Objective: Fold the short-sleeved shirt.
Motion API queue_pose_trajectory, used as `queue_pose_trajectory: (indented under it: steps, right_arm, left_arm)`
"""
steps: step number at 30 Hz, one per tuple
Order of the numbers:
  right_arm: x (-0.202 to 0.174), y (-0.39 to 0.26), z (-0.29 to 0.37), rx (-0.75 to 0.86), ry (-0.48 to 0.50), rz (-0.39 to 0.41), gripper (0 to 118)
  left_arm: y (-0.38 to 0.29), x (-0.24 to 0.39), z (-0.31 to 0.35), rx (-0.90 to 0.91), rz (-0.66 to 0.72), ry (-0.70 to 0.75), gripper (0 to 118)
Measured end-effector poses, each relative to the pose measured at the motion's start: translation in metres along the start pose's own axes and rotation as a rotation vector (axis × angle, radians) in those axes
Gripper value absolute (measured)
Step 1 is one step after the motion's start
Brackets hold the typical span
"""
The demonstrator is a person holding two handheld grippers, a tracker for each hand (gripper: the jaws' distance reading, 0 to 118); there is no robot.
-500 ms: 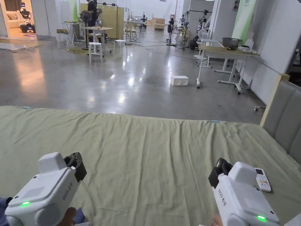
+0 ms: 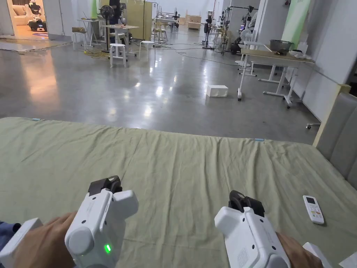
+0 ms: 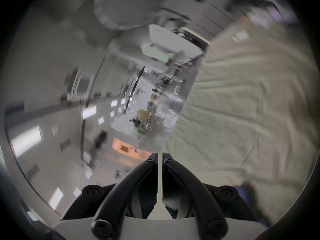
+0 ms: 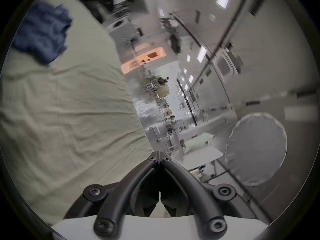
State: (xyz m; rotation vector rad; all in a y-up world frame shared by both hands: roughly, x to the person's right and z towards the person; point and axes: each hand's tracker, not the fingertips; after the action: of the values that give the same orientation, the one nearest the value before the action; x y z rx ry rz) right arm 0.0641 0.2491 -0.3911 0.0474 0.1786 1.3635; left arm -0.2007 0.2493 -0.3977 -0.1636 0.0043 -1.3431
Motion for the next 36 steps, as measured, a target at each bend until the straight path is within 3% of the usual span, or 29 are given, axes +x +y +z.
queue_pose_trajectory:
  steps: [2,4,7,9,12,16,19,22,26,31,33,36]
  right_arm:
    - [-0.004,0.0,0.002,-0.007,-0.022,0.029,0]
    - [0.009,0.011,0.012,-0.014,-0.06,-0.013,0]
    - [0.03,0.017,0.016,-0.076,-0.083,-0.376,0]
    - [0.04,-0.009,0.002,-0.105,-0.098,-0.696,0]
    - [0.05,-0.021,0.008,-0.123,-0.192,-1.048,0]
    - [0.049,-0.033,0.008,-0.227,-0.215,-1.362,0]
    - [0.049,-0.038,0.005,-0.243,-0.199,-1.415,0]
    - [0.049,-0.033,0.005,-0.224,-0.197,-1.344,0]
    - [0.049,-0.024,0.005,-0.203,-0.174,-1.314,0]
    - [0.046,-0.001,0.006,-0.13,-0.161,-1.23,0]
    - [0.04,0.005,0.003,-0.144,-0.088,-1.308,0]
    - [0.034,0.019,-0.001,-0.125,-0.075,-1.271,0]
  left_arm:
    - [-0.008,-0.003,-0.003,-0.002,0.056,-0.013,4]
    - [-0.008,-0.012,-0.005,-0.035,0.188,-0.026,4]
    - [-0.011,-0.032,-0.003,-0.058,0.571,-0.044,4]
    - [-0.017,-0.045,-0.002,-0.052,0.882,-0.067,4]
    - [-0.034,-0.056,-0.001,-0.03,1.336,-0.104,4]
    - [-0.042,-0.055,0.004,-0.043,1.551,-0.036,4]
    - [-0.042,-0.054,0.004,-0.044,1.575,-0.035,4]
    - [-0.038,-0.054,0.005,-0.057,1.523,-0.025,4]
    - [-0.036,-0.057,0.008,-0.053,1.424,-0.011,4]
    - [-0.052,-0.057,0.012,-0.103,1.354,-0.092,4]
    - [-0.069,-0.054,0.016,-0.152,1.36,-0.125,4]
    - [-0.102,-0.049,0.024,-0.234,1.404,-0.155,4]
